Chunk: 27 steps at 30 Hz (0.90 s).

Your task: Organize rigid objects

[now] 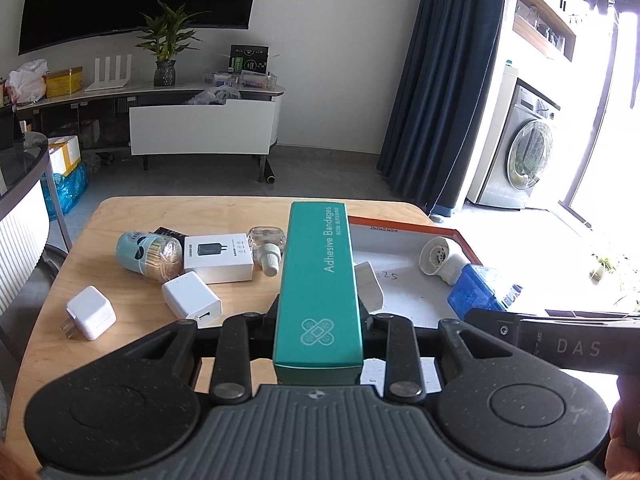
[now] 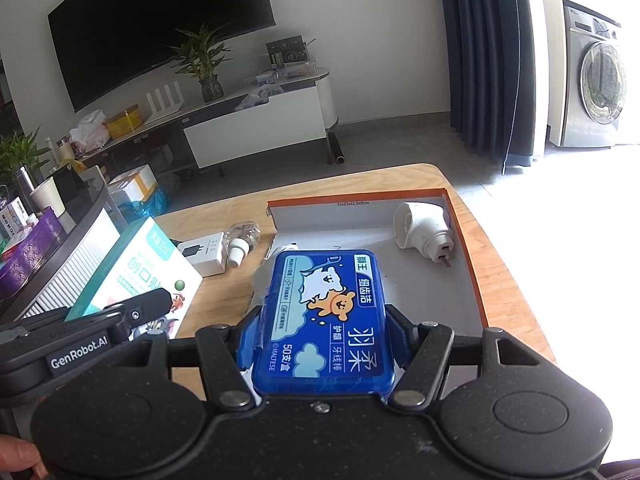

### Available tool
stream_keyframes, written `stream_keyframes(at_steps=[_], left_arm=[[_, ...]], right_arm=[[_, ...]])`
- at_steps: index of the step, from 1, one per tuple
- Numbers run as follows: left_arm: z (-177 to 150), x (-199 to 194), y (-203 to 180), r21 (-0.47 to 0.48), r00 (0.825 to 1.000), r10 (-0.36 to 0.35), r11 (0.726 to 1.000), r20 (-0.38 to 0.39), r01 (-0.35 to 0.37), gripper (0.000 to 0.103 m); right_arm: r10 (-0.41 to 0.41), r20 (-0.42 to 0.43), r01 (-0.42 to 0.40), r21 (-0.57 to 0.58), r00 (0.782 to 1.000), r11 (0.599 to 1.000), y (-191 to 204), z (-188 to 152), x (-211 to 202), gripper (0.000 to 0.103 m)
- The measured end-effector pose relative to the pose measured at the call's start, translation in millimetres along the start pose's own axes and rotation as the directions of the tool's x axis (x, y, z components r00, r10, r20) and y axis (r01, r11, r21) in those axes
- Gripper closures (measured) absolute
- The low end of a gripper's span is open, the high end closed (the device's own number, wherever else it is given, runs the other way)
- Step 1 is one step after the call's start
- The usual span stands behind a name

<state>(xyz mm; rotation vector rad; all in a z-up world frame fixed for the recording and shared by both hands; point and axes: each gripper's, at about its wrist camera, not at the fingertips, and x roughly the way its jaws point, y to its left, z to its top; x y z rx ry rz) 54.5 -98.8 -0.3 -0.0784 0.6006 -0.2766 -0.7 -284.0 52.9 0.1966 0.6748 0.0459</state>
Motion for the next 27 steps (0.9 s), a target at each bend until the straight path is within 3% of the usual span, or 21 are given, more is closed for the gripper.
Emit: stream_keyframes(at_steps=[27], left_arm=[[-4,18,-32,0.054,0.997,-0.062,0.997,-0.044,0.064,0.072]], right_arm=[[-0.056,0.004,0.056,0.065,0.998,0.996,-34,0,1,0.028]])
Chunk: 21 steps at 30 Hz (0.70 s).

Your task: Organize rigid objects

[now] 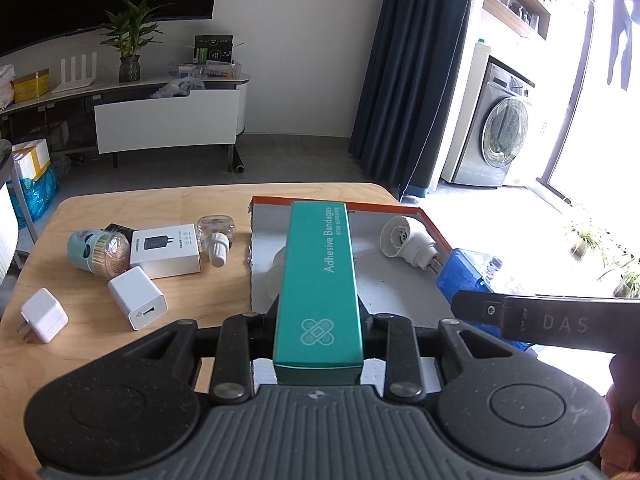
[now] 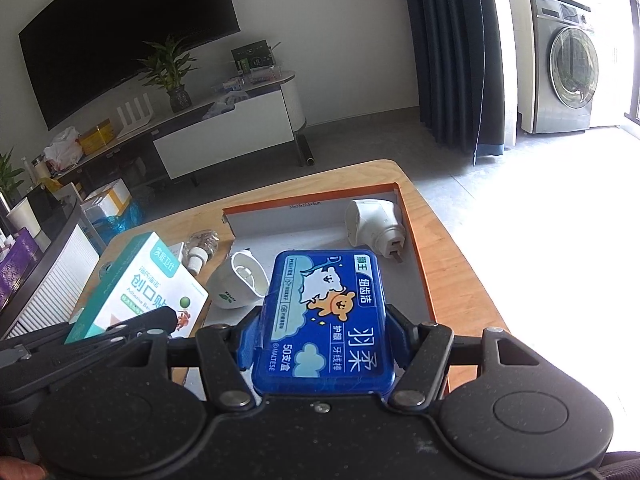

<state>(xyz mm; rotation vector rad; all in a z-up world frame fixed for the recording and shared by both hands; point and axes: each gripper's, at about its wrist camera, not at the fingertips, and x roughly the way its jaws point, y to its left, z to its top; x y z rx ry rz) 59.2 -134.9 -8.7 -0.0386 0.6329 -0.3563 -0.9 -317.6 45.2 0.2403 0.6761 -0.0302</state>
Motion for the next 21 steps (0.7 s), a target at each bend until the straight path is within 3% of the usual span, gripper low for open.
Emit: stream_keyframes(at_steps=[21], left_arm=[[-1,11,-10,0.018,0.999,-0.021,1.000,-0.026,0.021,0.072]], right_arm=[[-0.006,-0.010,0.007,0.009,1.000,1.000,-4,1,10,0.028]])
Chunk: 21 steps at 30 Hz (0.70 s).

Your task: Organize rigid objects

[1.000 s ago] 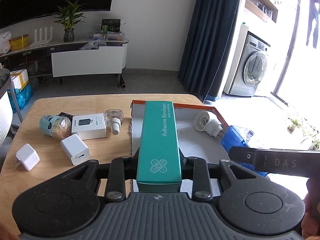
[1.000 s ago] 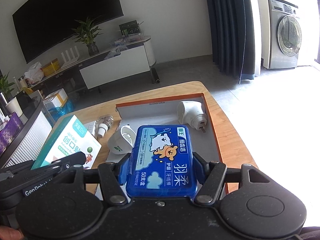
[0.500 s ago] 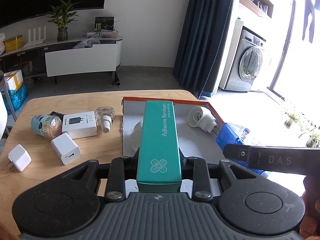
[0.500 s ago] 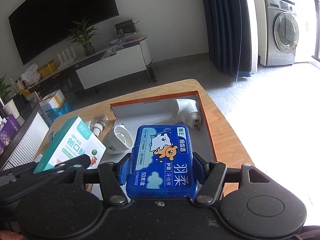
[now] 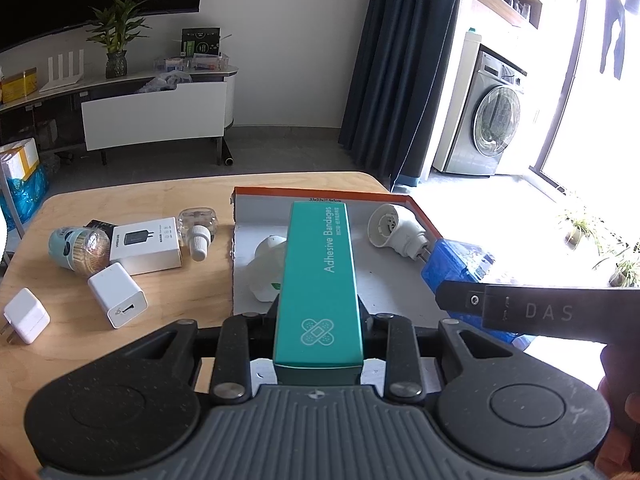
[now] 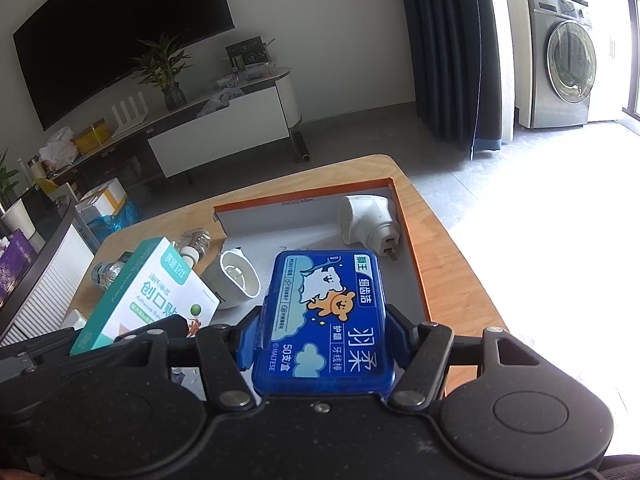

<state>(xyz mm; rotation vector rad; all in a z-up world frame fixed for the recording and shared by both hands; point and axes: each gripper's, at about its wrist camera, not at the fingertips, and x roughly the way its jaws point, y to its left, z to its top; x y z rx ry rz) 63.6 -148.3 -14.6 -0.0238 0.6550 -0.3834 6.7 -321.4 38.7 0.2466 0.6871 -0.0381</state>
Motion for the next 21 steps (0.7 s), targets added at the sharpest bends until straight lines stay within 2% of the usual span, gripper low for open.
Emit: stream_keyframes(at_steps=[21], left_arm=[[0.1,8.4,-6.3,0.013,1.000,-0.014,1.000,-0.015,0.014,0.072]], right_arm=[[-0.009,-0.006,0.009,-0.001,1.000,1.000,-3.0,2.6,5.4,0.028]])
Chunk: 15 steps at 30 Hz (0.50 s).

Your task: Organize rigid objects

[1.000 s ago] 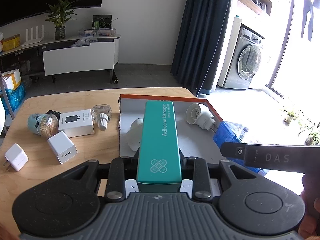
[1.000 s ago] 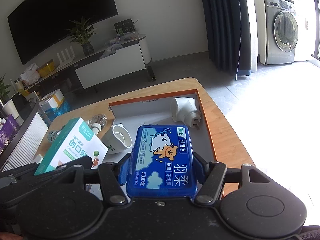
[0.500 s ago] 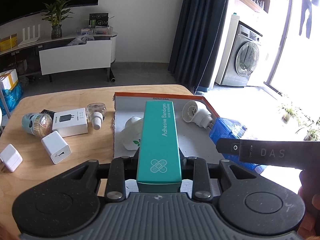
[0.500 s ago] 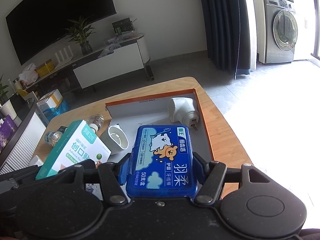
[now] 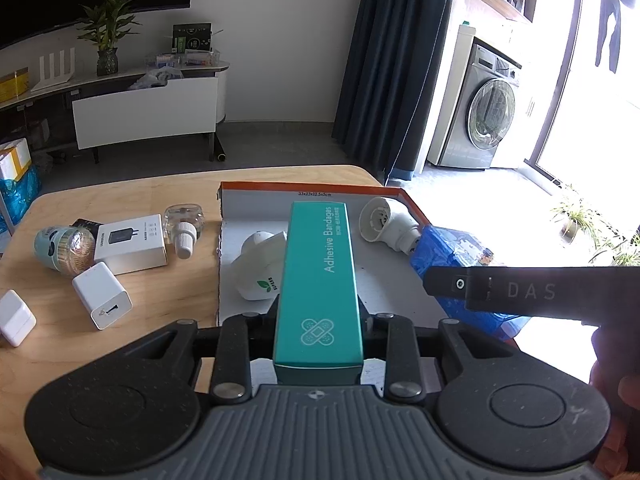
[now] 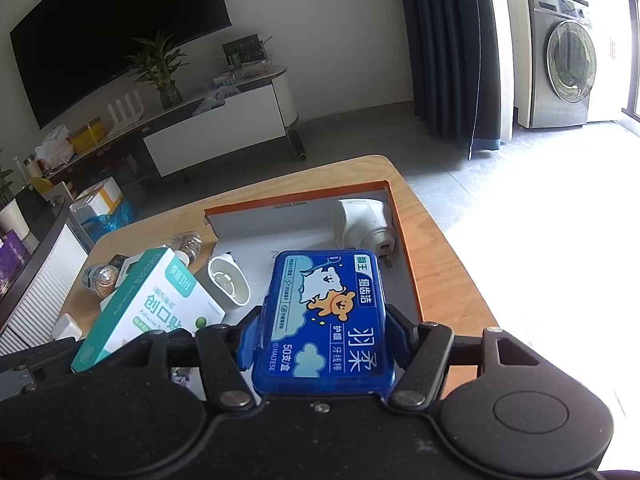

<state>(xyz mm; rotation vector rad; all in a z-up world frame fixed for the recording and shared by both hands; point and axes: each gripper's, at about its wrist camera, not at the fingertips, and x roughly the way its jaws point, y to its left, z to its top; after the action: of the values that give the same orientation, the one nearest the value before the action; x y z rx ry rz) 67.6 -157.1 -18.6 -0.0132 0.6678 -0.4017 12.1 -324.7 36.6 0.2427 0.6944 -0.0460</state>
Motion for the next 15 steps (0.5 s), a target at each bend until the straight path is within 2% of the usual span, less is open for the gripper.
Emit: stream_keyframes(at_steps=[15], left_arm=[[1,10,-6,0.008,1.000,-0.014,1.000,-0.016,0.014,0.072]], right_arm=[[-0.009,-0.021,0.008,-0.013,1.000,1.000,1,5,15,0.028]])
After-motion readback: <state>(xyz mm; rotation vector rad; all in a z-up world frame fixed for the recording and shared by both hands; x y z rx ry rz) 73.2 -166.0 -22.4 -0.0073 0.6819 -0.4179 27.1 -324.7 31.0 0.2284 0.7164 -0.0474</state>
